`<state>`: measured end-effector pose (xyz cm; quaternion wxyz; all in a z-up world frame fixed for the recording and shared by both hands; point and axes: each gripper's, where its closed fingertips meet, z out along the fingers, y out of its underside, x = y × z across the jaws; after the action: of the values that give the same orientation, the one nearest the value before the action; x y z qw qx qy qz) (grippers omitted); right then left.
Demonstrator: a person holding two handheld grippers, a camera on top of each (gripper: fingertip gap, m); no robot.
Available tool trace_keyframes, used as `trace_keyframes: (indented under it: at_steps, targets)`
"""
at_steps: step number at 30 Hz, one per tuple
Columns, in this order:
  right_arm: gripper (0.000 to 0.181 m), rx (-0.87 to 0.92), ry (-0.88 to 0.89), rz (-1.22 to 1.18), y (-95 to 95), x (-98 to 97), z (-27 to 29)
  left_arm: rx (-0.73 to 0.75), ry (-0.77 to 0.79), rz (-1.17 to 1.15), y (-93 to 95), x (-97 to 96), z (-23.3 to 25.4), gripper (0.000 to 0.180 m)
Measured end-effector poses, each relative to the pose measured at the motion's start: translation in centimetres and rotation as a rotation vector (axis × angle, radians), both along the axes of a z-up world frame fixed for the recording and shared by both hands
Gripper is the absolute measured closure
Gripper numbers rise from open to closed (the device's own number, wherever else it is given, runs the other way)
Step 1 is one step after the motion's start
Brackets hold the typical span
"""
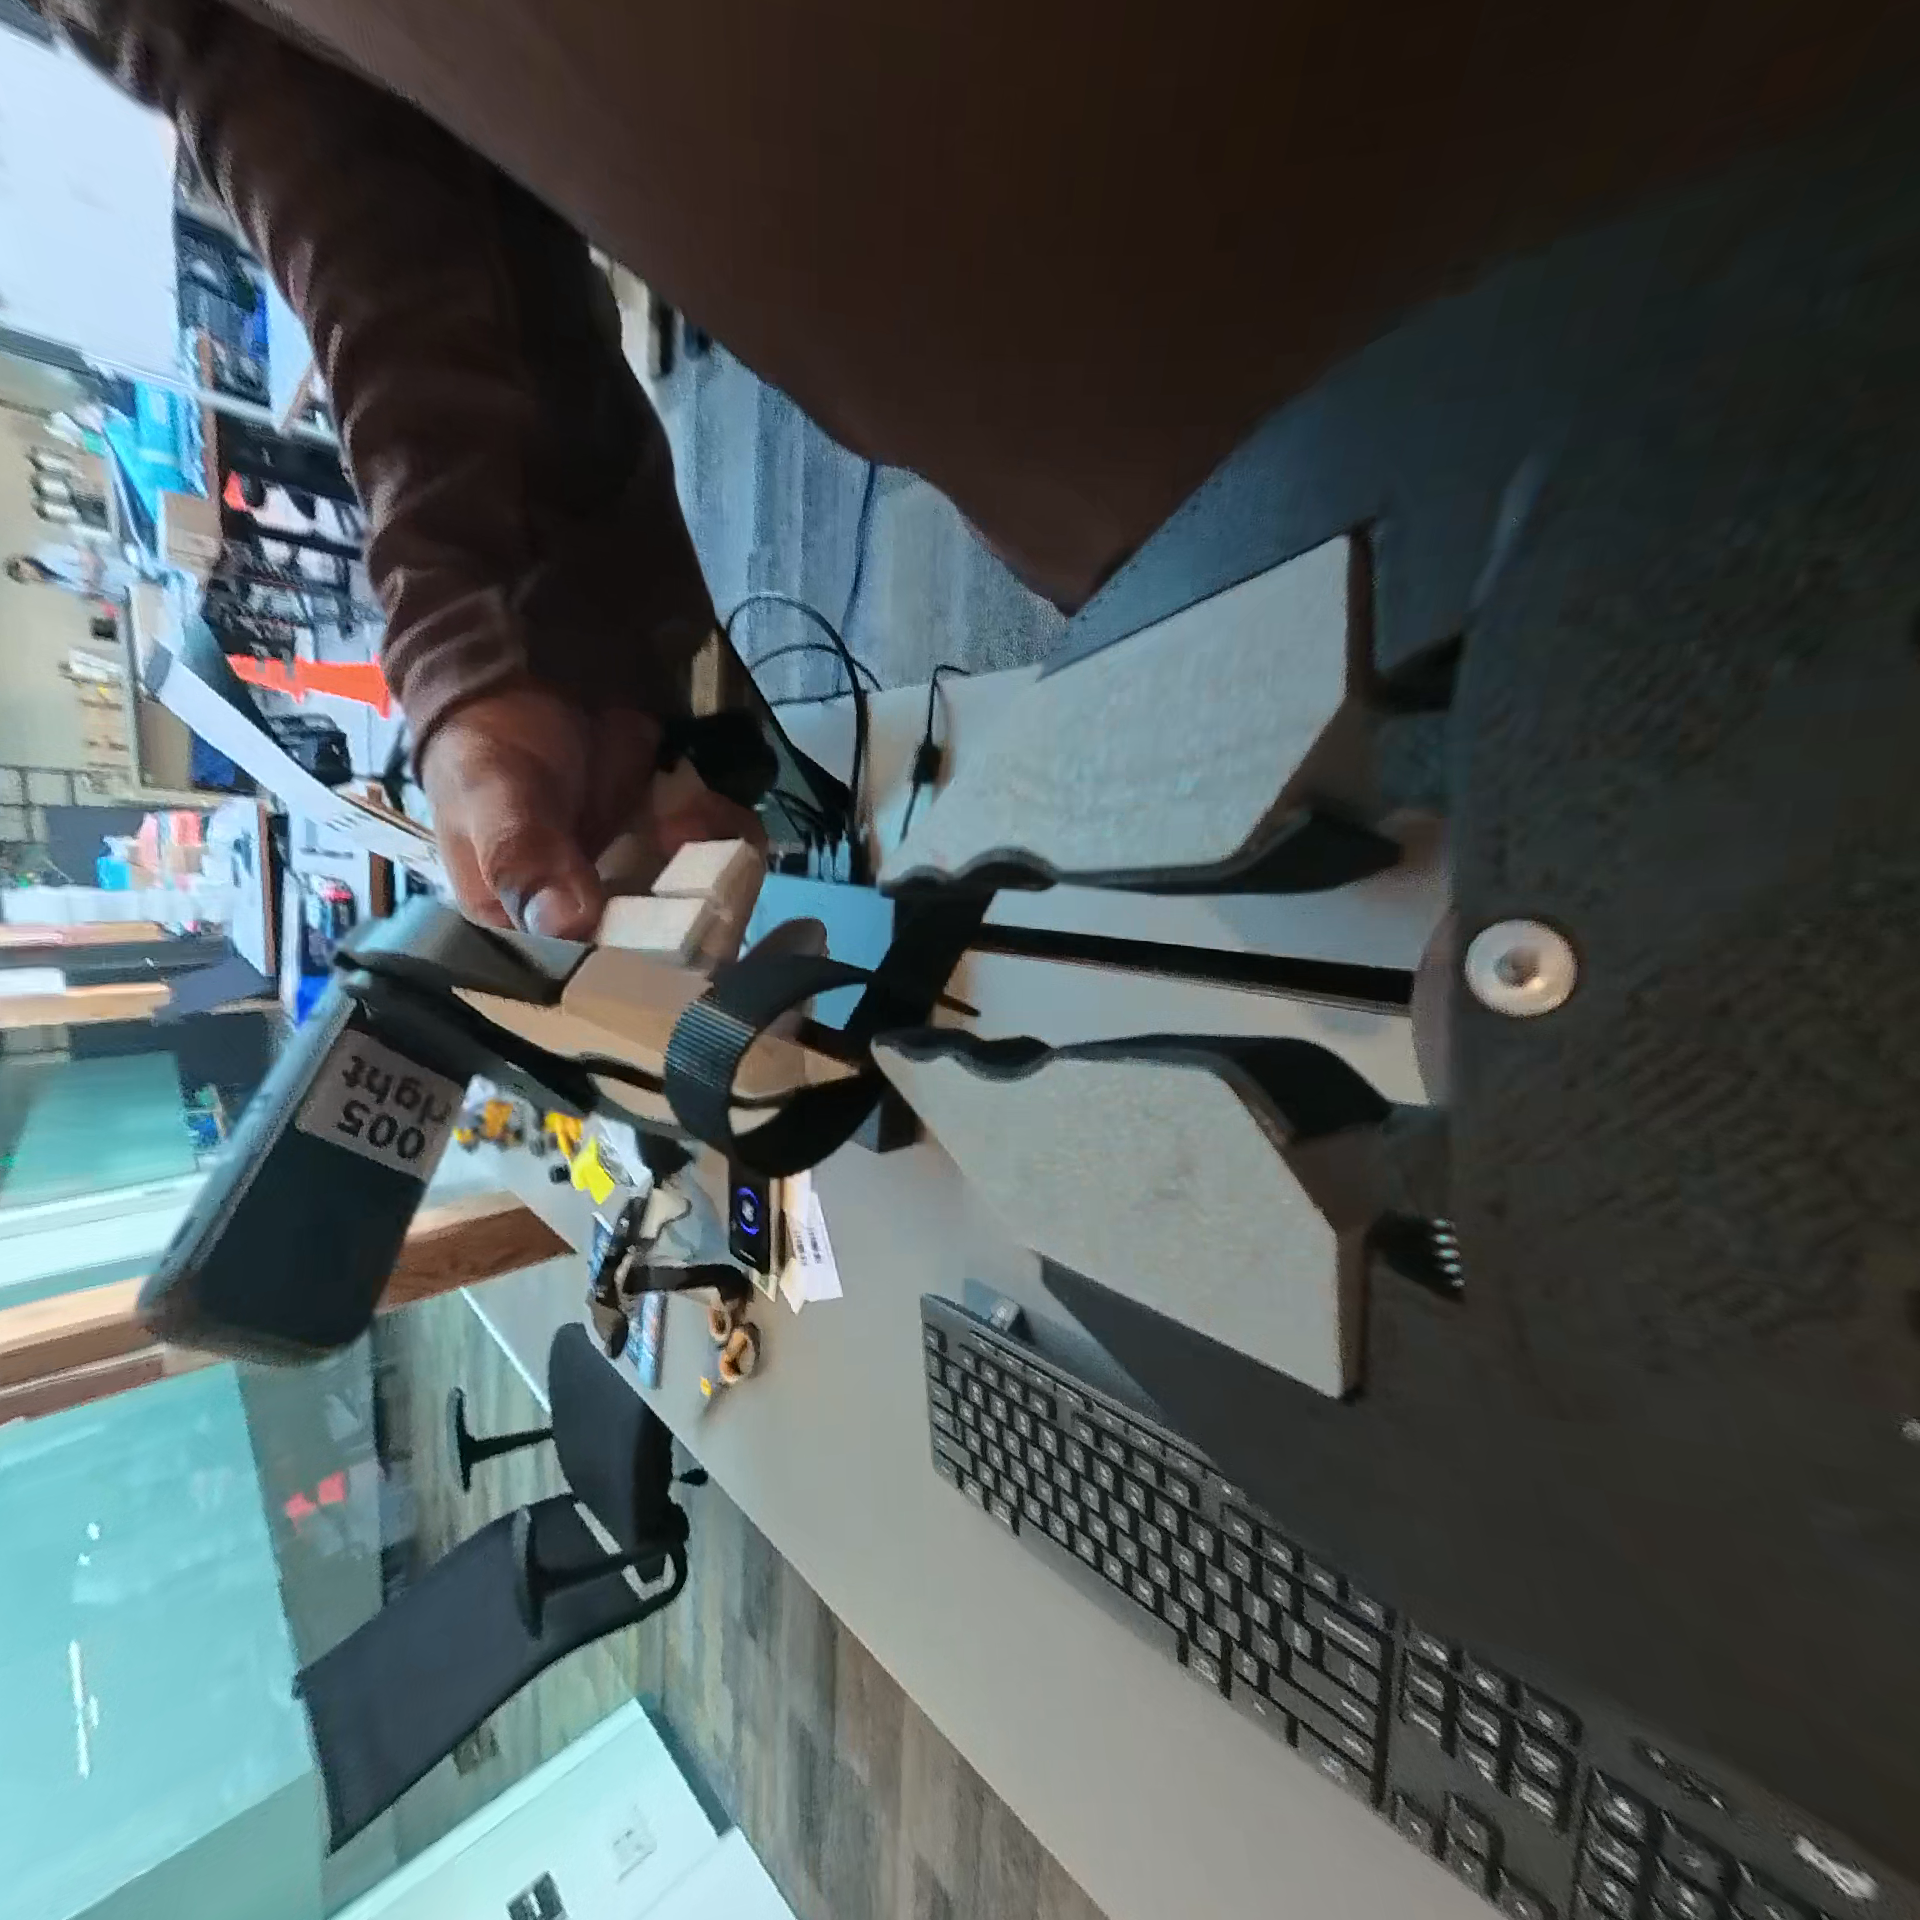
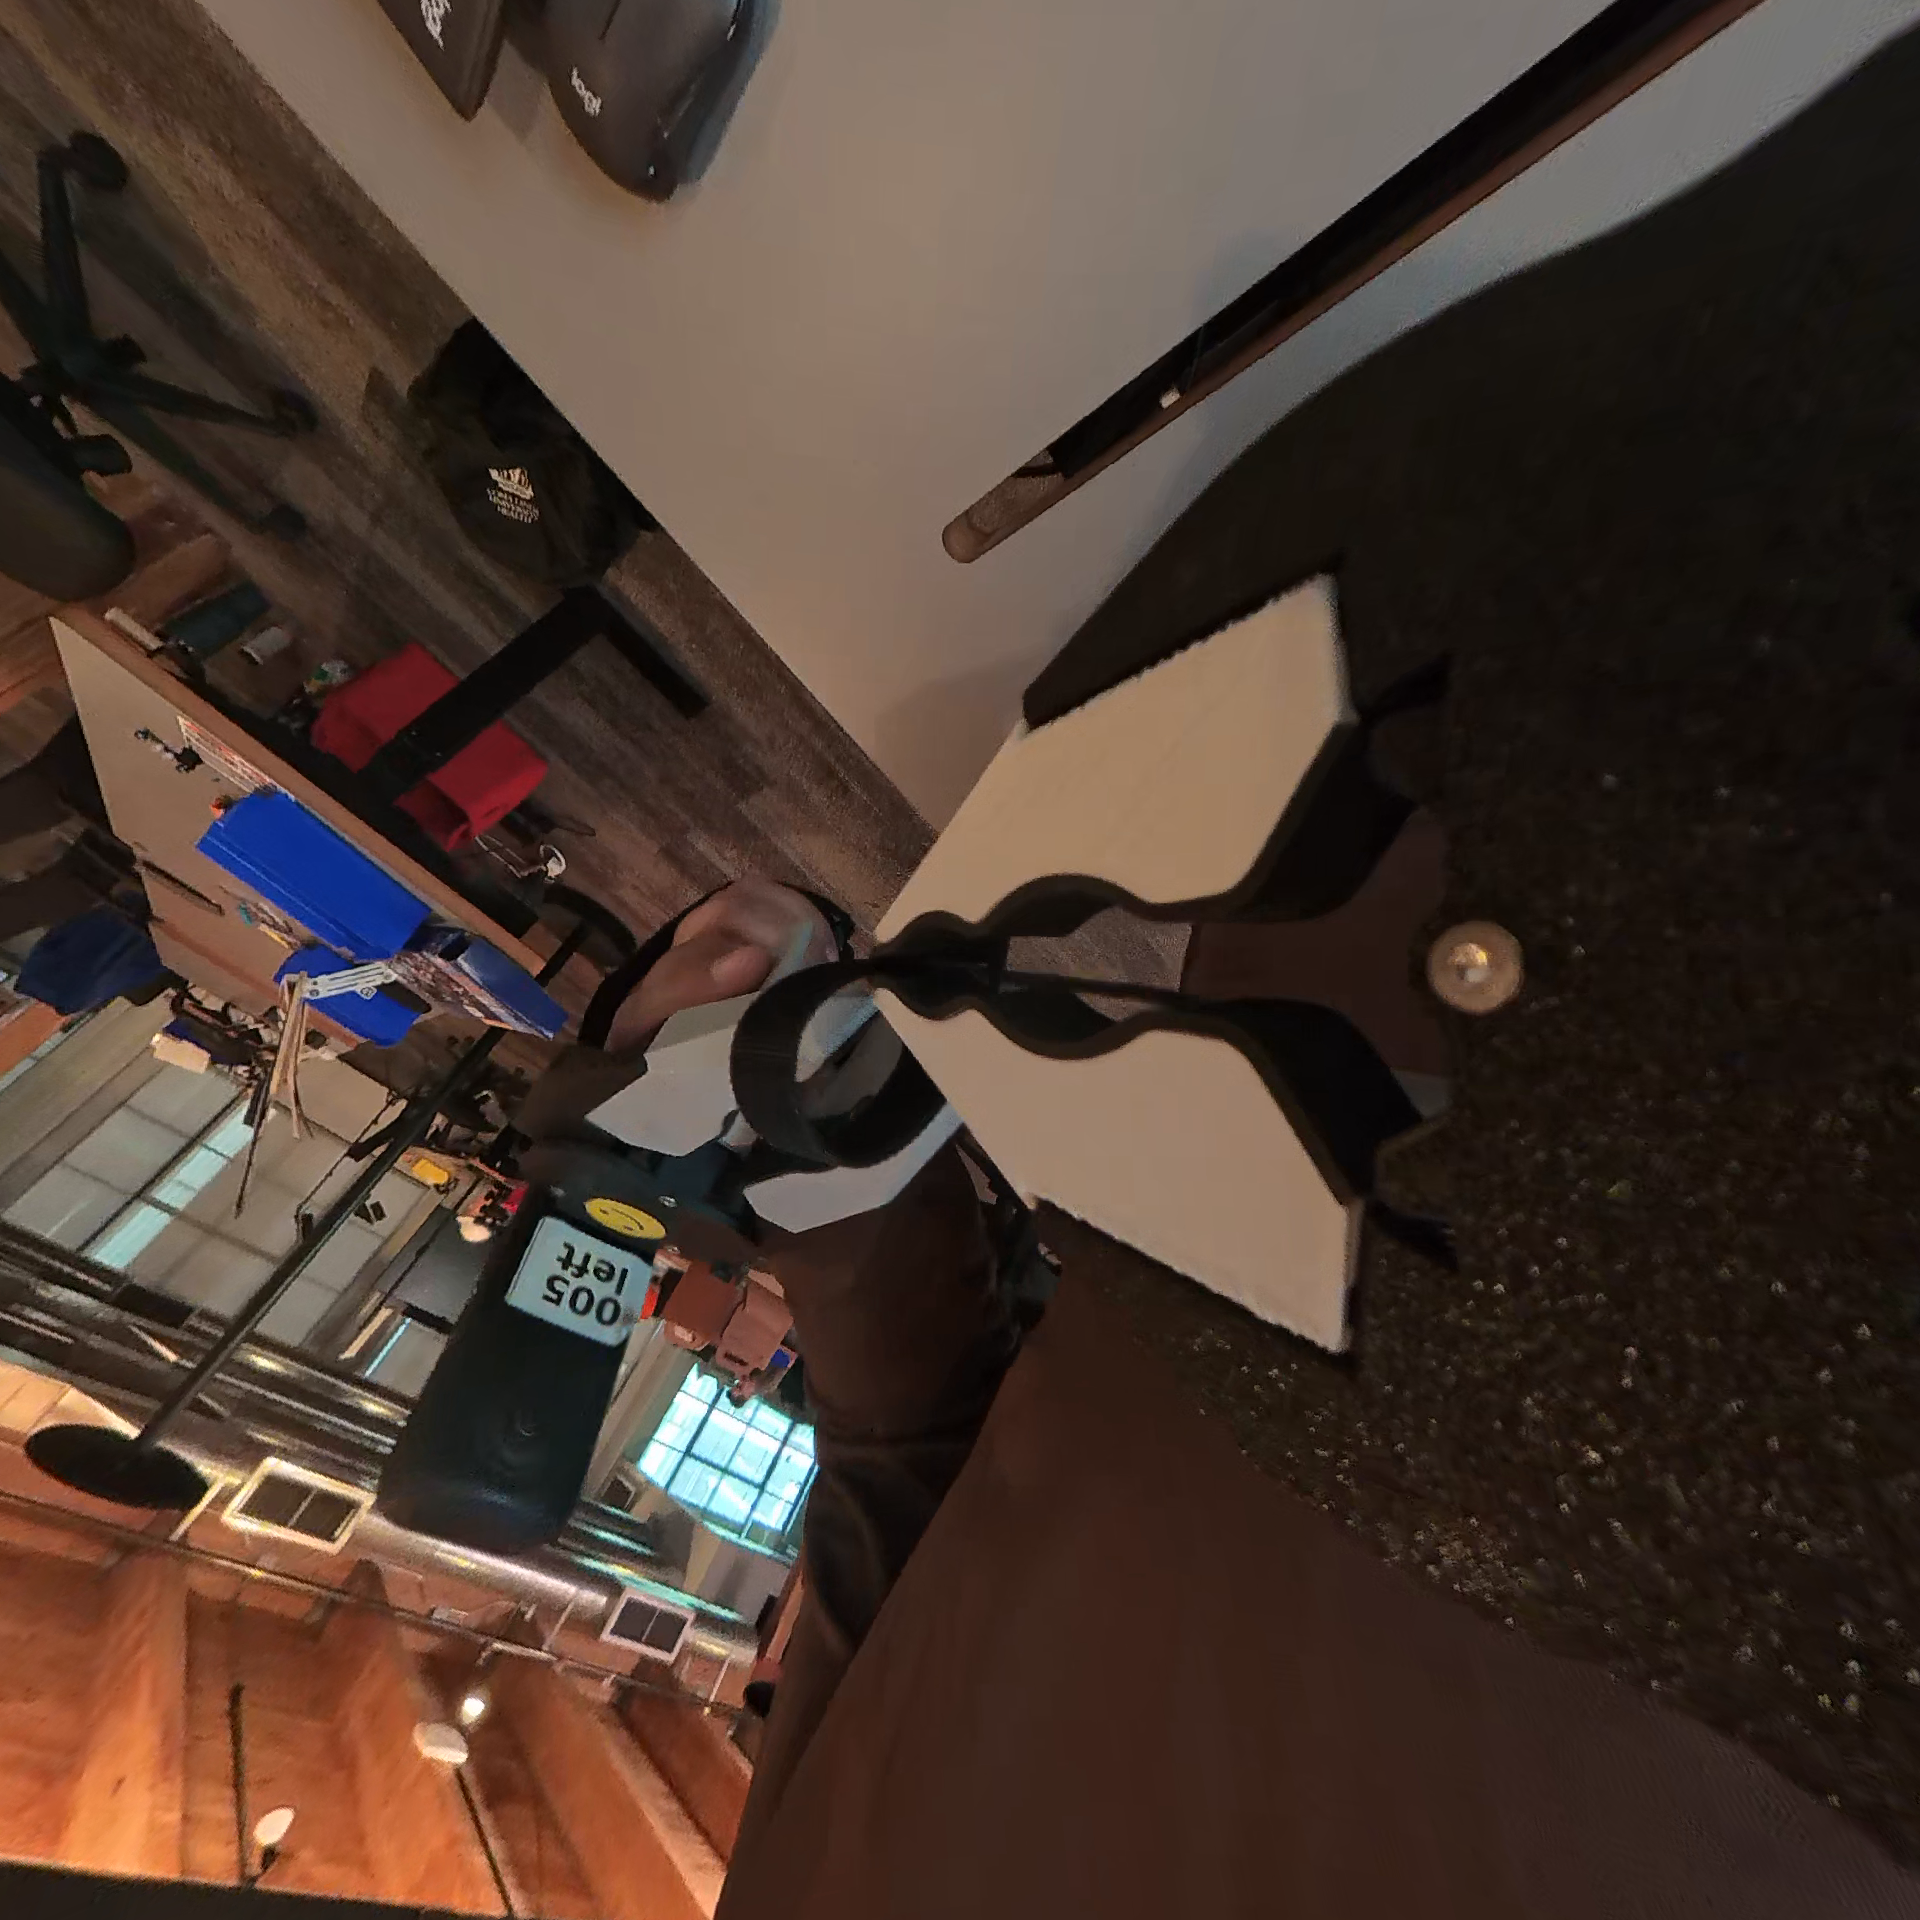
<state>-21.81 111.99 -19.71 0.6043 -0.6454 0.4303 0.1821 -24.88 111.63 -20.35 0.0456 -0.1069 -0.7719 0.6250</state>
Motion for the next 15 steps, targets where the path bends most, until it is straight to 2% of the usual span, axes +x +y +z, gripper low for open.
trace_keyframes:
  at_steps: [2, 5, 11, 15]
  targets:
    - [0.181, 0.030, 0.011, -0.002, -0.1, 0.0, 0.0, 0.018, -0.023, 0.009, -0.1, 0.3, -0.4, 0.173]
    - [0.181, 0.046, 0.025, 0.003, 0.0, -0.3, -0.1, 0.010, -0.034, 0.004, -0.2, 0.2, -0.4, 0.179]
    - [0.181, 0.054, 0.052, 0.010, 0.0, -0.6, -1.0, 0.074, -0.084, -0.044, -0.4, -0.5, -1.2, 0.180]
    - [0.181, 0.004, 0.028, -0.112, -1.7, 0.7, -2.2, 0.179, -0.052, -0.140, 0.0, -2.3, -2.9, 0.180]
